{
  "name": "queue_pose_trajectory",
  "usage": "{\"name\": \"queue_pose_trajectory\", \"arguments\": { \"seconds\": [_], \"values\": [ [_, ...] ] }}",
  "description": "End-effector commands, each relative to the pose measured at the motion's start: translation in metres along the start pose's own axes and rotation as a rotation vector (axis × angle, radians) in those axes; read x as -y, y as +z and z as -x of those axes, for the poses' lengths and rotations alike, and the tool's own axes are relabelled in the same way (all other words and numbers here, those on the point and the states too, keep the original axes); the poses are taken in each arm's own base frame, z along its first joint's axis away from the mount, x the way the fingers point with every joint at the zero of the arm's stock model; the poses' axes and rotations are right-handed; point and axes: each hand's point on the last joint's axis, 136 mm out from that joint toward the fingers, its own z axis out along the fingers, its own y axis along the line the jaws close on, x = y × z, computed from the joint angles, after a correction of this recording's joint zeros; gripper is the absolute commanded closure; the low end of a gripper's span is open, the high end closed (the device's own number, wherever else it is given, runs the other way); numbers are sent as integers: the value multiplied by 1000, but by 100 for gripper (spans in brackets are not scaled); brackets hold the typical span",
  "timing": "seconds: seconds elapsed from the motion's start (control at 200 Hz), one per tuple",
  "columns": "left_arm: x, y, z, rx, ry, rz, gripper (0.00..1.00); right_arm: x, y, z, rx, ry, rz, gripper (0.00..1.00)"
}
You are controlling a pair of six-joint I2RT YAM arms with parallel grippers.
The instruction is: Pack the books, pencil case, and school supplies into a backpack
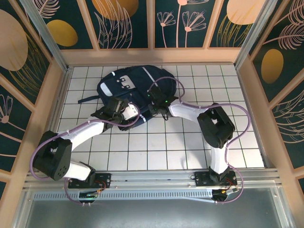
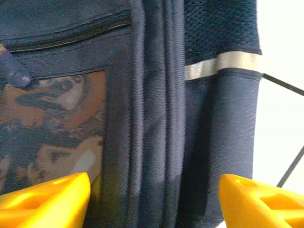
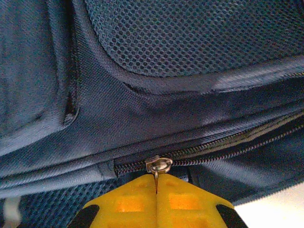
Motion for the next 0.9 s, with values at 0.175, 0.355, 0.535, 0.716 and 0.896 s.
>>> {"name": "queue_pose_trajectory", "arguments": {
  "seconds": [0.175,0.355,0.535,0.716,0.896],
  "values": [
    [-16,10,-1,-39,52,74,46,-59,-77,-24,-66,10,395,100],
    [-16,4,9,19,58,79,47,-83,-101,-40,-76,27,514,100],
    [44,-25,47,257,170,-248,37,-77,-105,-39,-56,30,483,100],
    [77,-43,79,470,270,-295,31,-73,-104,-47,-72,46,474,100],
    [80,-17,73,360,347,-253,40,-73,-107,-59,-83,81,490,100]
  ]
}}
